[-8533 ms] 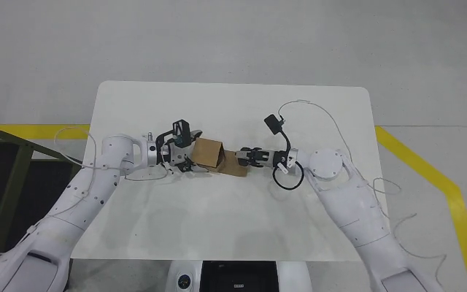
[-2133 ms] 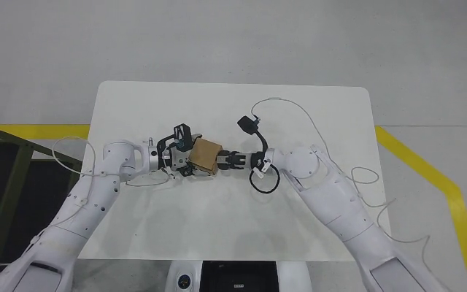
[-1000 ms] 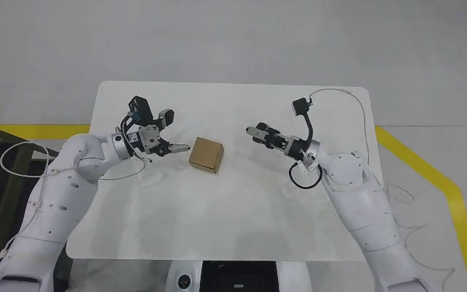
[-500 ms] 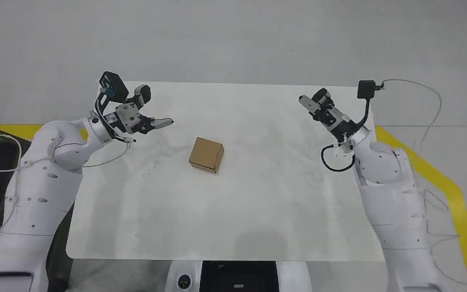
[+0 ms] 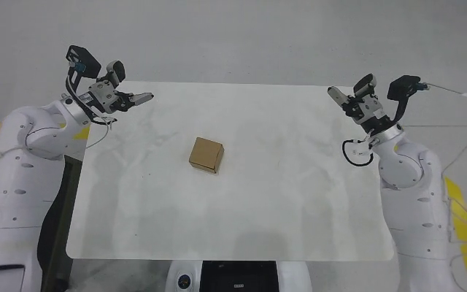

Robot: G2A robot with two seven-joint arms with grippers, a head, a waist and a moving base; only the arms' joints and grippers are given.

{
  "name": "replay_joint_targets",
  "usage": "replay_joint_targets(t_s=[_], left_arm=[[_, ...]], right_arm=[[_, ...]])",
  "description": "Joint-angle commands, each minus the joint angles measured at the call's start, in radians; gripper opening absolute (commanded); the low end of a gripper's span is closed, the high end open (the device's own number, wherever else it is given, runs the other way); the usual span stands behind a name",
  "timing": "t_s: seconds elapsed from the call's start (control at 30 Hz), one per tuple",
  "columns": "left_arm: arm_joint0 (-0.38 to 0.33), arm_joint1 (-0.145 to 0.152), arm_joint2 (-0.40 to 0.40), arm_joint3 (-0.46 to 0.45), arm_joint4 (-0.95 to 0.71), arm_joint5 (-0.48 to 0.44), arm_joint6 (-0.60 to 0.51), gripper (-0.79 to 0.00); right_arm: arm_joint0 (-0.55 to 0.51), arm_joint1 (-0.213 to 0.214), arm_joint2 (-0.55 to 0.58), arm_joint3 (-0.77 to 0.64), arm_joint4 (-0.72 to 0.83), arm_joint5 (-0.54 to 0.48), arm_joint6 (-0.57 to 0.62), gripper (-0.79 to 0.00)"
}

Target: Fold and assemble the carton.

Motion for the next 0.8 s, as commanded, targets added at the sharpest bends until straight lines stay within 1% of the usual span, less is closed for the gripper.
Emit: replay_joint_targets(t_s=[0.0, 0.07, 0.13, 0.77], left_arm=[[-0.005, 0.000, -0.001, 0.004, 0.003, 0.001, 0.004, 0.000], [-0.010, -0.001, 0.000, 0.006, 0.003, 0.003, 0.009, 0.000], [-0.015, -0.002, 0.002, 0.003, 0.013, 0.014, 0.017, 0.000], [-0.015, -0.002, 0.002, 0.003, 0.013, 0.014, 0.017, -0.001]], right_arm=[[-0.002, 0.002, 0.005, -0.005, -0.024, 0.008, -0.005, 0.000], [-0.005, 0.004, 0.010, -0.013, -0.056, 0.027, -0.010, 0.000], [-0.008, 0.007, 0.011, -0.024, -0.099, 0.050, 0.010, 0.000], [-0.008, 0.007, 0.011, -0.024, -0.099, 0.050, 0.010, 0.000]])
